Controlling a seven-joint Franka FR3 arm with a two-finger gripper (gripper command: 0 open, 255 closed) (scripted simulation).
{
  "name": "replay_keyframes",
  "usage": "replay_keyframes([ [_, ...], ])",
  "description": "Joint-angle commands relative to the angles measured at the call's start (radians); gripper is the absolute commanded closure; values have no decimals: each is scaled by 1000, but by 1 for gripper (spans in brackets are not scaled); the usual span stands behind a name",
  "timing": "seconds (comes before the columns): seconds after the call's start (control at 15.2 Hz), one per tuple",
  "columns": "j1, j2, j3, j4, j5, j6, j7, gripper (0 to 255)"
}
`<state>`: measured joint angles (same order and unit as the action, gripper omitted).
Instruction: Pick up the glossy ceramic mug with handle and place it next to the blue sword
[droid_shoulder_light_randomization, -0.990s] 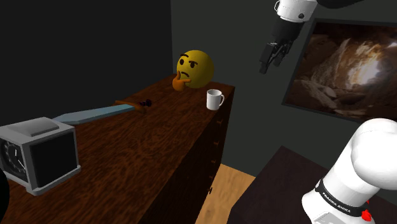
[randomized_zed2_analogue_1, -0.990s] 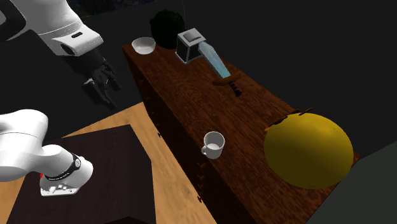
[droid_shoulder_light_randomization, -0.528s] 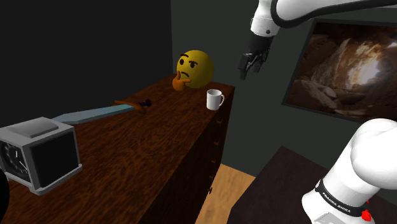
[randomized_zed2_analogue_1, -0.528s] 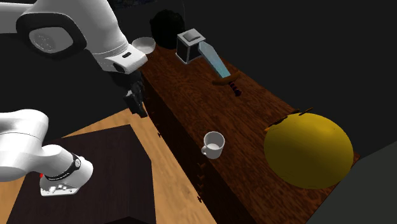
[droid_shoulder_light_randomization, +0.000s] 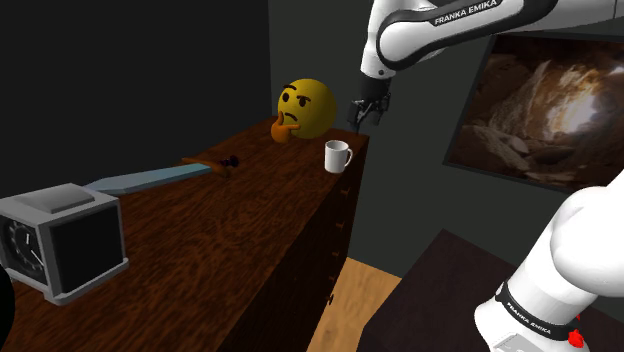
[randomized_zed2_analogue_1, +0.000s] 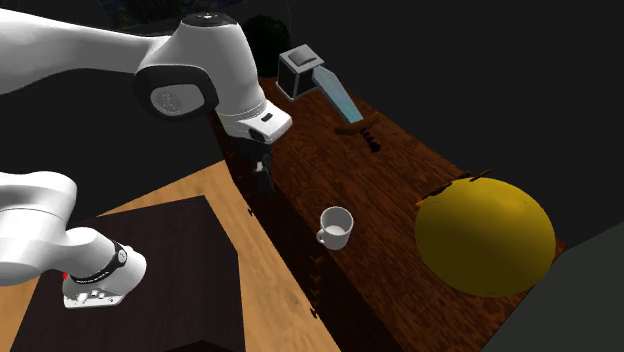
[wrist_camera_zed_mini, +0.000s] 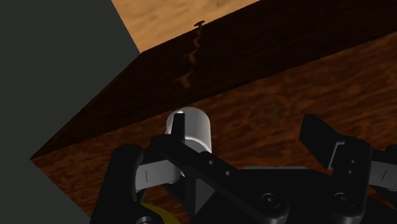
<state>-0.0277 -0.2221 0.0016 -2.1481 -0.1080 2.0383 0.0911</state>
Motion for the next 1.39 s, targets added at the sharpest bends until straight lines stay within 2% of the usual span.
replay_keyframes([
  [0.0,-4,81,-6,51,2,22,-5,0],
  [0.46,-16,358,-18,252,19,69,-19,0],
  [0.86,-29,601,-22,475,37,62,-32,0],
  [1.32,-32,643,-24,441,36,139,-31,0],
])
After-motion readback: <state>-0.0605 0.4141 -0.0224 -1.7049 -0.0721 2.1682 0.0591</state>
